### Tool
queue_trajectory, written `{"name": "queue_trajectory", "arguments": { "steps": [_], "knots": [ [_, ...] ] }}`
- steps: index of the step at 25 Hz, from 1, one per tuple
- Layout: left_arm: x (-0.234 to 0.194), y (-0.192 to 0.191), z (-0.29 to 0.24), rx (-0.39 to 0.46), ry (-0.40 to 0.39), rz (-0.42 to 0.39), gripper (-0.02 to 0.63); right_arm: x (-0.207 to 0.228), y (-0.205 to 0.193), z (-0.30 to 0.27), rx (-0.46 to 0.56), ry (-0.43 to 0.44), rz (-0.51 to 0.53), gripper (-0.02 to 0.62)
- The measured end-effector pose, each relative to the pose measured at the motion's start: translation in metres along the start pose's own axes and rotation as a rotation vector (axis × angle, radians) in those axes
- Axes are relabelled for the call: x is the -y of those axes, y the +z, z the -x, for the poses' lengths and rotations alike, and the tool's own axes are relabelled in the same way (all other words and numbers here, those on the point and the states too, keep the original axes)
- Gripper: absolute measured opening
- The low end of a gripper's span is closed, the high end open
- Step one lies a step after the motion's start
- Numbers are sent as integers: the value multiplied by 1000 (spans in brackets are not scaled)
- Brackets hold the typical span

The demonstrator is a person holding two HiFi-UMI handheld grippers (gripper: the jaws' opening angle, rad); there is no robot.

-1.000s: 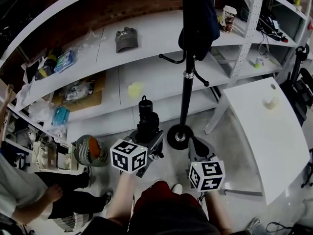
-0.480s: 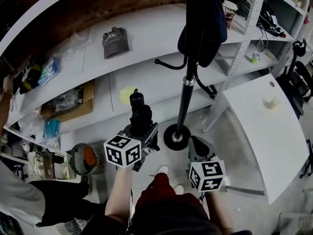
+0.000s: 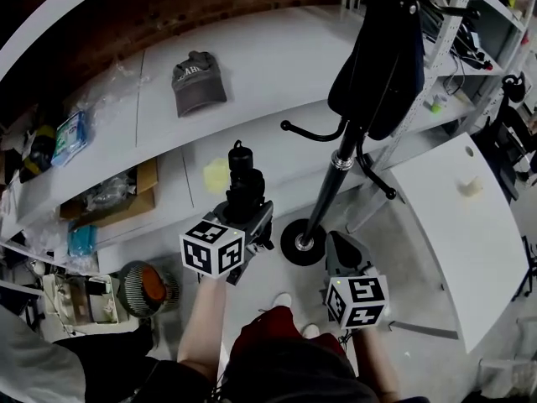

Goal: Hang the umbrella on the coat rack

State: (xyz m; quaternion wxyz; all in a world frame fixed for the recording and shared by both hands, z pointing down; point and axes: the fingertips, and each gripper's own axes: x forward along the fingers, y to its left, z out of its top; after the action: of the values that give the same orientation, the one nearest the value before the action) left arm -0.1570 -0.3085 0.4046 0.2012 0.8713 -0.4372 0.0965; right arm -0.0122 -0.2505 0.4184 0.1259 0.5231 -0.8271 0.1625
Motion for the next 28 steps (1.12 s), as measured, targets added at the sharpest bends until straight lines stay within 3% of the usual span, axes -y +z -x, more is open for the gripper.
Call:
{"name": "queue_trajectory", "arguments": {
  "steps": [12, 28],
  "knots": [
    [-25, 30, -42, -10, -110, -48, 152, 4, 7, -31, -24, -84, -16, 18],
    [-8, 37, -75, -43, -220, -89, 152, 17, 4, -37, -43, -145, -46, 18]
  ]
}}
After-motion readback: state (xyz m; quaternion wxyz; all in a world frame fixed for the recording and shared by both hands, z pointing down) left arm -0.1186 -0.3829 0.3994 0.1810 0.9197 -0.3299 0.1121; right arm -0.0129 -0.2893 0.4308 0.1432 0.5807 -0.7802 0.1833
